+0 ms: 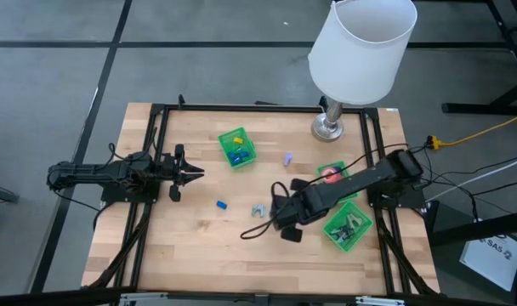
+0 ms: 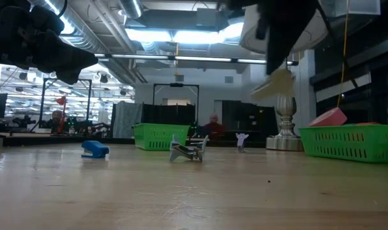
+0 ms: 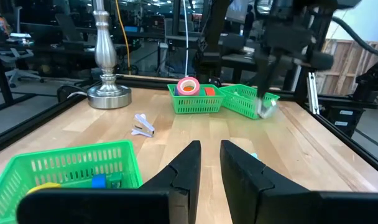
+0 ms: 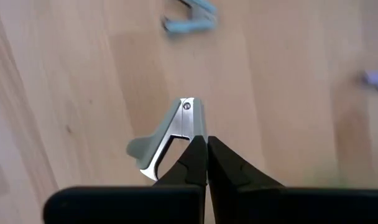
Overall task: Pick and place Stapler, Stapler remover, tape
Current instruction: Put the gray staple remover into the bottom left green bin
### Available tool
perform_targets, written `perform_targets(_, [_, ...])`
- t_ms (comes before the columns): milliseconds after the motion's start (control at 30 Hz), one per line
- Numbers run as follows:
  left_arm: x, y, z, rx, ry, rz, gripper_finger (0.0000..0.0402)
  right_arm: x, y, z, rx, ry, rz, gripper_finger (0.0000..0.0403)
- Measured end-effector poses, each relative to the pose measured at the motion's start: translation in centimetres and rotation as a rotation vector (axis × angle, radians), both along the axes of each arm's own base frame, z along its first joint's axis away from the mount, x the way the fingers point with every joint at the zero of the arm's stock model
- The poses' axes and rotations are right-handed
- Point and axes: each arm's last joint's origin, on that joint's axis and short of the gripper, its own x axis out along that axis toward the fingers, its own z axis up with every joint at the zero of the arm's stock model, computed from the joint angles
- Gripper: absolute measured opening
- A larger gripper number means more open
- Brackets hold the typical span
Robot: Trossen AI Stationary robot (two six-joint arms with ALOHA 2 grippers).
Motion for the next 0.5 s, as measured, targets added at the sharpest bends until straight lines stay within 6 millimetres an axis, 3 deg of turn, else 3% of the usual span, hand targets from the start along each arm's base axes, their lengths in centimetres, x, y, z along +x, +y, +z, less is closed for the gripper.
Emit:
perform_targets(233, [0.0,0.0,0.0,0.0,0.0,0.0,0.0058,-4.0,-0.2,2.8,-0.032,0.113,-0.166,0.0003])
perform_targets(500, [0.0,0.0,0.0,0.0,0.0,0.0,0.0058,-7.6,1.0,4.0,-0.086,0.224,-0.341,0.0003])
